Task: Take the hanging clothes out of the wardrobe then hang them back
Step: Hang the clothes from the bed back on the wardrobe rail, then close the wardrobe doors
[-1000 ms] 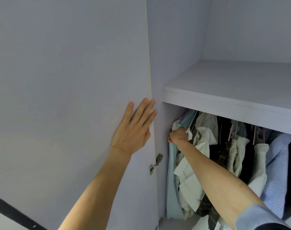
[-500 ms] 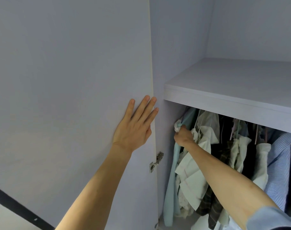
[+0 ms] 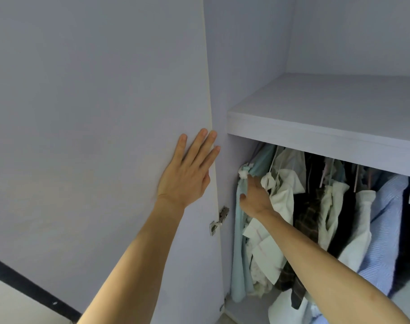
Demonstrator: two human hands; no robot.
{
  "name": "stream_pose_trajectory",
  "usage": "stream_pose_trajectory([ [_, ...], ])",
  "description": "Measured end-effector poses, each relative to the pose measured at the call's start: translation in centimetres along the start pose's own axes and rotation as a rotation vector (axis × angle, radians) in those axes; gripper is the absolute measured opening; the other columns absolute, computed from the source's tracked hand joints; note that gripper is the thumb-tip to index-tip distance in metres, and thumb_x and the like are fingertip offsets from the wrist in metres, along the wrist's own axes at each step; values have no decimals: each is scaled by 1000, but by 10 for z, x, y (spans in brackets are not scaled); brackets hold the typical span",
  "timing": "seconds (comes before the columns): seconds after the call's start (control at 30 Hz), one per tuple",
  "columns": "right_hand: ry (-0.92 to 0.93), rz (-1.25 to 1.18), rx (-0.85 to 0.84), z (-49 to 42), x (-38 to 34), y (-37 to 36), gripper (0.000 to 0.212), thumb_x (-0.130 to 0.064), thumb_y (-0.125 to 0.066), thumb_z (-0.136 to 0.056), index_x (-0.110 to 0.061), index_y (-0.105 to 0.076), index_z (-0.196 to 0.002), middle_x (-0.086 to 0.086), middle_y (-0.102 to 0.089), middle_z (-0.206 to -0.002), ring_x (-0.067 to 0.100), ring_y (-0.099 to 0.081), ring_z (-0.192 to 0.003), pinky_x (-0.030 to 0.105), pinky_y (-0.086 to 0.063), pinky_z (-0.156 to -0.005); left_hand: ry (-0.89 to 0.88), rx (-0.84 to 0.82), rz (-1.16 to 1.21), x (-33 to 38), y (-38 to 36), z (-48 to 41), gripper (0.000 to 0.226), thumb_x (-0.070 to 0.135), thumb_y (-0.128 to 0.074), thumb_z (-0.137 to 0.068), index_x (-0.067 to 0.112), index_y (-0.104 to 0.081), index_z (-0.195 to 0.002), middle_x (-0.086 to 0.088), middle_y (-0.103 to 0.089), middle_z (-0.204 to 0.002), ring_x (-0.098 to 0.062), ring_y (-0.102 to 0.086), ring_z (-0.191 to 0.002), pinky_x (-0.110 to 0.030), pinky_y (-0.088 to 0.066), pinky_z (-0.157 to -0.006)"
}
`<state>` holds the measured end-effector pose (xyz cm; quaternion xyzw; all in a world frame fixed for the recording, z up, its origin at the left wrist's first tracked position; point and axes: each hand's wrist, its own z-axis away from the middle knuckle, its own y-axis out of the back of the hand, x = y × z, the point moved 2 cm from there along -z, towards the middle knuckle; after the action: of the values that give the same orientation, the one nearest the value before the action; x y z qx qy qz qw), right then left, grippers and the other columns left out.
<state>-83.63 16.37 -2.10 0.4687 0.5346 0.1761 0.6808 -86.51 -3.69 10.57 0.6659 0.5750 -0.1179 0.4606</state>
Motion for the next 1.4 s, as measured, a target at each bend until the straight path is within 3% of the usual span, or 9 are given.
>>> stream_pose_trajectory([
  [0.13, 111, -33, -43, 55, -4, 31, 50, -19, -50, -100, -12, -38, -148, 11, -58, -129, 28, -55, -121, 34, -45, -100, -42, -140, 164, 12, 8, 19, 67, 38, -33, -96, 21, -15, -158, -13, 12, -165, -31, 13, -152, -53, 22, -117],
  [0.3, 225, -12, 63, 138, -5, 73, 42, -20, -48, -102, -19, -49, -144, -2, -45, -151, 13, -37, -141, 15, -24, -110, -44, -386, 437, 27, 21, 87, 67, 41, -58, -82, 27, -46, -147, -5, -11, -165, -20, 5, -153, -43, 11, -123],
  [0.43, 292, 76, 155, 213, -1, 93, 37, -24, -50, -102, -23, -57, -138, -7, -42, -153, 9, -30, -143, 7, -11, -107, 19, -621, 489, 26, 34, 145, 68, 54, -30, -97, 36, -5, -157, 2, 22, -163, -13, 30, -147, -40, 27, -115],
  [0.5, 292, 100, 189, 257, 5, 93, 37, -26, -50, -101, -24, -58, -137, -7, -42, -153, 9, -28, -145, 11, -11, -112, 114, -705, 582, 24, 49, 173, 67, 56, -28, -97, 38, -5, -158, 3, 13, -166, -10, 25, -148, -41, 23, -118],
  [0.6, 259, 133, 199, 326, 18, 83, 36, -32, -48, -102, -29, -58, -136, -11, -41, -153, 6, -23, -146, 15, -12, -115, 205, -792, 698, 29, 80, 215, 65, 57, -32, -97, 41, -11, -157, 2, -12, -166, -16, -1, -153, -47, 2, -122],
  [0.7, 220, 165, 183, 394, 31, 68, 37, -37, -44, -103, -33, -56, -138, -15, -38, -154, 4, -18, -148, 15, -8, -115, 180, -754, 771, 48, 111, 259, 61, 58, -34, -97, 41, -20, -155, 4, -24, -163, -19, -17, -151, -48, -12, -121],
  [0.97, 82, 242, 99, 539, 82, 26, 34, -39, -49, -99, -34, -64, -129, -11, -53, -145, 14, -31, -145, 16, -15, -112, 82, -661, 930, 117, 203, 361, 54, 54, -38, -98, 40, -36, -150, 5, -38, -156, -24, -23, -149, -48, -12, -119],
  [1.13, 7, 220, 45, 603, 104, 23, 44, -49, -37, -96, -40, -59, -133, -18, -48, -147, 6, -23, -146, 17, -14, -116, 71, -632, 982, 139, 250, 390, 53, 50, -43, -97, 38, -41, -148, 4, -42, -154, -23, -26, -149, -47, -16, -119],
  [1.4, -5, 199, -16, 665, 134, 41, 40, -44, -38, -103, -43, -49, -141, -21, -37, -153, 0, -16, -147, 14, -12, -114, 60, -614, 896, 171, 321, 424, 50, 51, -65, -84, 35, -61, -132, 5, -64, -131, -26, -56, -127, -49, -46, -103],
])
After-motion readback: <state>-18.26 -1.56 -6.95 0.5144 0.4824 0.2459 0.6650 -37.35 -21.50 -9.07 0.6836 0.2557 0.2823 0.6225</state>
